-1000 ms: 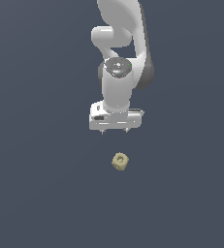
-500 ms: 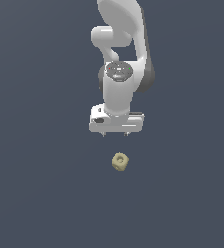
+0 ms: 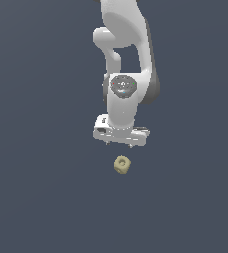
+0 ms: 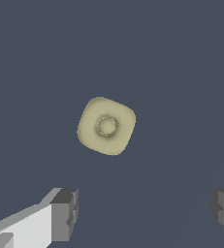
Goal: Pick up the object and move it to a goal position.
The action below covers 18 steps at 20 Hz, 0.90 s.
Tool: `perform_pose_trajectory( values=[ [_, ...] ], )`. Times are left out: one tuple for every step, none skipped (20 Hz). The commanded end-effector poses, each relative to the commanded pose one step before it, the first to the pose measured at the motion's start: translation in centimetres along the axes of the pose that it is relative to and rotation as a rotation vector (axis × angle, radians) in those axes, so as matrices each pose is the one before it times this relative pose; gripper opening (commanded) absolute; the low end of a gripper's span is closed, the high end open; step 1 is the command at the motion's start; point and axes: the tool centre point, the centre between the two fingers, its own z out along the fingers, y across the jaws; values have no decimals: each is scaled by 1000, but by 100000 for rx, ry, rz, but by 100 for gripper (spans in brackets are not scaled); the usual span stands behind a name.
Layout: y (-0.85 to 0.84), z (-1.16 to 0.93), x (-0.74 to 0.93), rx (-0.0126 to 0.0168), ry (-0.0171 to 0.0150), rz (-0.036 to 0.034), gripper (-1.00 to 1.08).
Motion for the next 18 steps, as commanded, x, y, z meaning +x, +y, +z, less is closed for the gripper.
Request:
perform_pose_trajectory(
  values=[
    [-427, 771, 802, 178, 72, 6409, 100],
    [-193, 319, 310, 68, 39, 2612, 100],
    [-201, 324, 299, 63, 40, 2606, 100],
    [-206, 324, 285, 58, 41, 2572, 100],
    [-204, 313, 261, 51, 41, 2442, 100],
    [-198, 299, 238, 45, 40, 2307, 100],
    [-191, 285, 216, 40, 39, 2171, 100],
    [-184, 271, 195, 35, 38, 2036, 100],
    [-176, 256, 175, 31, 36, 1901, 100],
    [-166, 240, 157, 28, 35, 1767, 100],
    [-156, 224, 140, 24, 33, 1633, 100],
    [-145, 207, 125, 21, 32, 1501, 100],
    [-134, 190, 110, 19, 30, 1368, 100],
    [-123, 173, 96, 16, 27, 1236, 100],
    [-111, 156, 83, 14, 25, 1104, 100],
    [-98, 138, 72, 12, 23, 974, 100],
    [-86, 120, 60, 10, 20, 843, 100],
    [-72, 102, 51, 9, 17, 714, 100]
  ],
)
